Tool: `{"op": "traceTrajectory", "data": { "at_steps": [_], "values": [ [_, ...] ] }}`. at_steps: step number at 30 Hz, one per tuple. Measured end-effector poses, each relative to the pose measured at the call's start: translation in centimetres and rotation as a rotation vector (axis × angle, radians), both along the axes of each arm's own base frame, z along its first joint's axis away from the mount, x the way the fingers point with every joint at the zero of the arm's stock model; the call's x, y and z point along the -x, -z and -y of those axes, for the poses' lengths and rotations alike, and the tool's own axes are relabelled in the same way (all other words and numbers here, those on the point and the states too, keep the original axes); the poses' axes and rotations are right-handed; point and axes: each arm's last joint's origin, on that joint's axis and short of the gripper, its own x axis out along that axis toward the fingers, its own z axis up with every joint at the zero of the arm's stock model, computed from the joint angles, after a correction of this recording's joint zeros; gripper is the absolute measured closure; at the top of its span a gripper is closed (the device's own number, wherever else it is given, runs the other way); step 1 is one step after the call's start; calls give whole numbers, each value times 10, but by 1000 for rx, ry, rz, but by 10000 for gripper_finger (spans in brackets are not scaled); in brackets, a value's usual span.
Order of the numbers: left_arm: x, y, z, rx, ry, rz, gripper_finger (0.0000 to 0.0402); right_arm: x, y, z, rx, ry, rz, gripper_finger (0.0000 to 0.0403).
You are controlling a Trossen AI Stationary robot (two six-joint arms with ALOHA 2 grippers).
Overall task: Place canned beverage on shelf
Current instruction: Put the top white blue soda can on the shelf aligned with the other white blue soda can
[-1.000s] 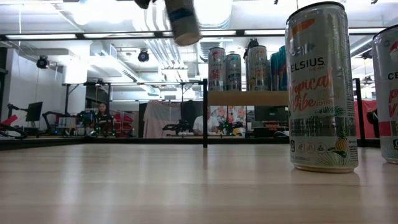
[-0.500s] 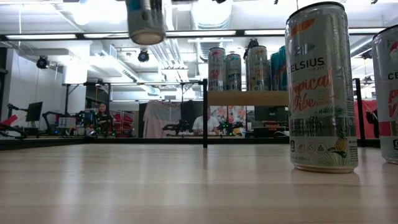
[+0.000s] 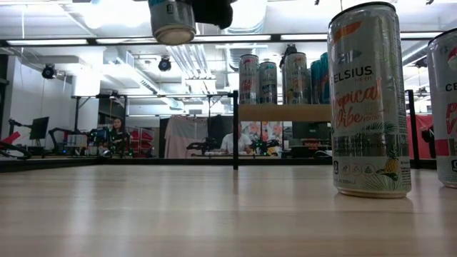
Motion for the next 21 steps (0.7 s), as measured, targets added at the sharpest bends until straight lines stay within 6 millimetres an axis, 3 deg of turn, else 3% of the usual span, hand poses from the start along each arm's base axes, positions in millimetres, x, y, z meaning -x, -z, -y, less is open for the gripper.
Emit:
{"op": "traceTrajectory", "data": {
  "at_steps": [7, 12, 21],
  "values": [
    [0, -1, 0, -12, -3, 10, 131, -1, -2, 3, 16, -1, 17, 168],
    [0, -3, 0, -21, -1, 41, 108, 0, 0, 4, 17, 11, -3, 168],
    [0, -9, -1, -5, -25, 87, 103, 11, -6, 7, 27, 55, -63, 168]
  ]
}}
